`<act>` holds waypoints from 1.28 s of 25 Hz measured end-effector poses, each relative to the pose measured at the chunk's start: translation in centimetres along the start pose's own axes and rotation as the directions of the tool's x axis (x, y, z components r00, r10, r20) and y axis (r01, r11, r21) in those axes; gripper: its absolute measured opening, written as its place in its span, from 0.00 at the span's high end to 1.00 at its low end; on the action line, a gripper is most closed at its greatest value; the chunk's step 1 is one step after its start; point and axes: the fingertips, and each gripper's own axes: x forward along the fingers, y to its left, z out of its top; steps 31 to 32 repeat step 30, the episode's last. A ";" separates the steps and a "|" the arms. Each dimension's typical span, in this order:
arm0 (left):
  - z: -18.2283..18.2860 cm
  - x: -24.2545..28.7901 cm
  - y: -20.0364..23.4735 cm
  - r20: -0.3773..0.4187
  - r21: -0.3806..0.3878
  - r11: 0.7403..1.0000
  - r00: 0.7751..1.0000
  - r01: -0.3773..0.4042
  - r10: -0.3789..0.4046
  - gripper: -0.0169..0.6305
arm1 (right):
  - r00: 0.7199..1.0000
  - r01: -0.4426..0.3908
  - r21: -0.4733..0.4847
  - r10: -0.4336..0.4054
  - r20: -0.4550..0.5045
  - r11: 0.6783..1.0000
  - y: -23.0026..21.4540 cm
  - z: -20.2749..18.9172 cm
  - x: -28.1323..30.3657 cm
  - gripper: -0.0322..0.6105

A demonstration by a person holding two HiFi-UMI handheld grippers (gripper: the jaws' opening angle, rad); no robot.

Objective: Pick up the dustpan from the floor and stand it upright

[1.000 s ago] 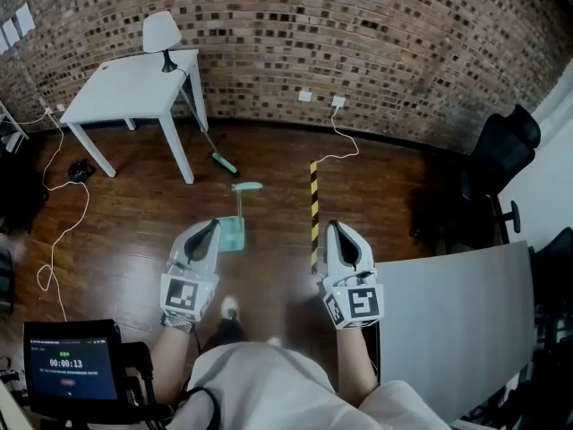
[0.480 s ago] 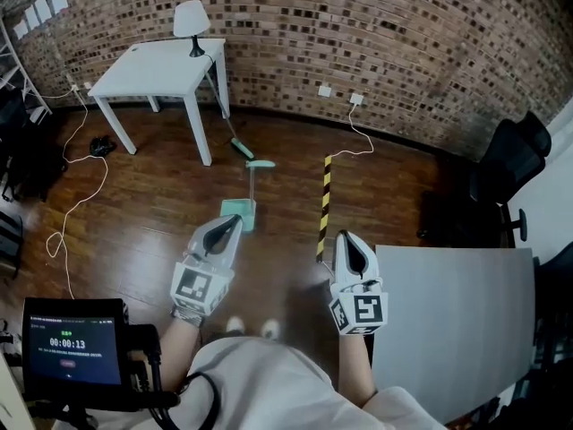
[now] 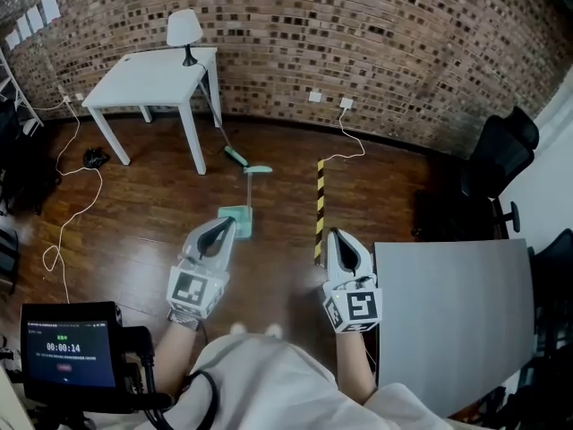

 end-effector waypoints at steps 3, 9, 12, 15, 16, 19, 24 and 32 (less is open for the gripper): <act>0.0 -0.3 1.0 0.001 0.000 1.000 1.000 0.002 -0.002 0.97 | 1.000 0.012 0.015 -0.012 0.003 1.000 0.5 0.2 0.7 0.93; -0.2 -0.4 2.0 0.015 0.003 1.000 1.000 0.015 -0.015 0.97 | 1.000 0.002 -0.001 -0.002 0.000 1.000 1.6 0.1 2.2 0.93; -1.0 -0.4 2.1 0.017 -0.005 1.000 1.000 0.014 -0.014 0.97 | 1.000 -0.014 -0.005 0.014 0.004 1.000 2.2 -0.3 2.8 0.93; -1.3 -0.5 2.1 0.019 0.000 1.000 1.000 0.017 -0.017 0.97 | 1.000 -0.022 -0.009 0.022 -0.001 1.000 2.6 -0.4 3.0 0.93; -1.1 -0.5 2.0 0.020 0.005 1.000 1.000 0.021 -0.021 0.97 | 1.000 -0.021 -0.008 0.021 -0.001 1.000 2.6 -0.6 3.0 0.93; -1.1 -0.5 2.1 0.022 0.009 1.000 0.999 0.026 -0.026 0.97 | 1.000 -0.013 -0.007 0.013 -0.005 1.000 2.8 -1.0 3.0 0.93; -1.5 -0.5 2.1 0.023 -0.002 1.000 0.999 0.026 -0.026 0.97 | 1.000 -0.002 -0.004 0.002 -0.023 1.000 2.6 -1.7 2.7 0.93; -2.2 -0.7 2.4 0.017 -0.003 0.999 0.999 0.033 -0.033 0.97 | 1.000 0.015 -0.008 -0.016 -0.022 1.000 2.6 -1.9 2.7 0.93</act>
